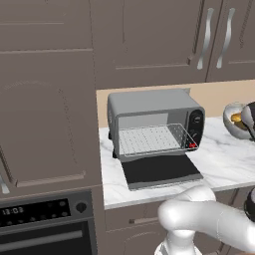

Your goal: Pick up the heated bread from the toaster oven and place it in the bowl. Then move the bread bowl to the dining counter.

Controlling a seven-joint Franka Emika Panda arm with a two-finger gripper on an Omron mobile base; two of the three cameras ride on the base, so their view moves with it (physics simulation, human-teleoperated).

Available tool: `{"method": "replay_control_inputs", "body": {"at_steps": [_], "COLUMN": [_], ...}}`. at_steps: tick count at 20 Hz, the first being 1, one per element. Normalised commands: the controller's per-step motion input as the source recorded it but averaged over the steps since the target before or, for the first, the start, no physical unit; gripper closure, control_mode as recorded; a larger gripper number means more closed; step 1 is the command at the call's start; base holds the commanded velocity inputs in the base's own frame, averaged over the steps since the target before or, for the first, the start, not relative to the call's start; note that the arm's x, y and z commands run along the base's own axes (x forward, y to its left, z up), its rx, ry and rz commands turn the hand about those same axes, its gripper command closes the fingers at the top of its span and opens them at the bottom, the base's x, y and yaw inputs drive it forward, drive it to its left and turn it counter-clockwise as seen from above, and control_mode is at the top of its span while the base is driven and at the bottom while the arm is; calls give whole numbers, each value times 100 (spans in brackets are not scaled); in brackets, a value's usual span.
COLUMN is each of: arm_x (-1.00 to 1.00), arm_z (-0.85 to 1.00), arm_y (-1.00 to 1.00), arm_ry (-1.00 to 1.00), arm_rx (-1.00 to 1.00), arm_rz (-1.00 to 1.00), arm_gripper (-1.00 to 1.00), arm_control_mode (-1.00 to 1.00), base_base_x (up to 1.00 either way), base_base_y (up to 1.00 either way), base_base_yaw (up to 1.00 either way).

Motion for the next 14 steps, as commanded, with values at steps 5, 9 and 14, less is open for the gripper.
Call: {"method": "replay_control_inputs", "body": {"at_steps": [5,9,14], "arm_x": [0,0,0], "arm_z": [95,91,61], "arm_y": [100,100,100], "arm_ry": [-7,-1,0], "arm_rx": [-18,-15,-9], "arm_rz": [9,18,25], "arm_gripper": [100,100,100], "arm_control_mode": [-100,-100,-100], "base_base_x": [0,0,0], "base_base_y": [0,0,0], "base_base_yaw": [0,0,0]}}
